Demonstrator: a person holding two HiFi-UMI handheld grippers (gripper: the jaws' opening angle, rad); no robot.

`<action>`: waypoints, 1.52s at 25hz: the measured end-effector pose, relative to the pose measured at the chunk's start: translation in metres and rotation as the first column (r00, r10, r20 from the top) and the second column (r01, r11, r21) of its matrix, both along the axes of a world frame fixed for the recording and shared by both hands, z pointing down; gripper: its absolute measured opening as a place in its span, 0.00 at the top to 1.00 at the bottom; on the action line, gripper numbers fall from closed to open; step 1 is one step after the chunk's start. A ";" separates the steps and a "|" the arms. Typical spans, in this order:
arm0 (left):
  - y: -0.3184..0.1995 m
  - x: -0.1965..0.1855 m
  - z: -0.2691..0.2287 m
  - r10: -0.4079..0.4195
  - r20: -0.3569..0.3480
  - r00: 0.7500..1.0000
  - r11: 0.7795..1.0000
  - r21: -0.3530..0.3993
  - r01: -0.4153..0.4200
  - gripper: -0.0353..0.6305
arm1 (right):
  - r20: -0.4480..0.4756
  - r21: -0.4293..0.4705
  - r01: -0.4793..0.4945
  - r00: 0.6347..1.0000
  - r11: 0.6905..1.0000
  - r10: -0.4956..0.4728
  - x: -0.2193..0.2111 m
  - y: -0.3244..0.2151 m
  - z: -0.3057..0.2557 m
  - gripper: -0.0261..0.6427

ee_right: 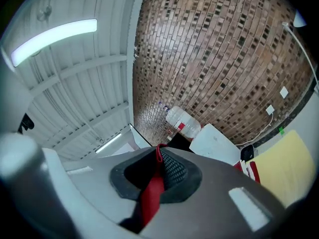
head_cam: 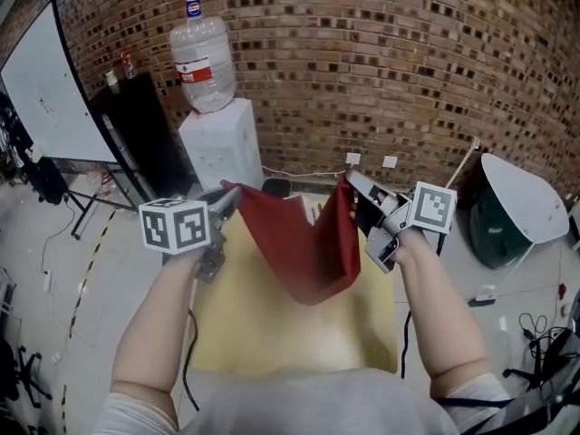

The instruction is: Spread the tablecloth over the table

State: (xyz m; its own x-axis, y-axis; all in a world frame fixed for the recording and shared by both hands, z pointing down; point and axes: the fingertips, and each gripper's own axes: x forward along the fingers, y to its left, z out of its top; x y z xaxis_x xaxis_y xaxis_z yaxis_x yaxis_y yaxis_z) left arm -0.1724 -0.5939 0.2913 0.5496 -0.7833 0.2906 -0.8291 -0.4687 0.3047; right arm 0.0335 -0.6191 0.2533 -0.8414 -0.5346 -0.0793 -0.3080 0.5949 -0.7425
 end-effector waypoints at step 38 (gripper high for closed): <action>-0.260 -0.156 0.091 -0.182 0.052 0.982 0.970 -0.152 0.188 0.94 | -0.249 -0.051 -0.449 0.870 0.892 0.424 0.080 -0.280 0.087 0.95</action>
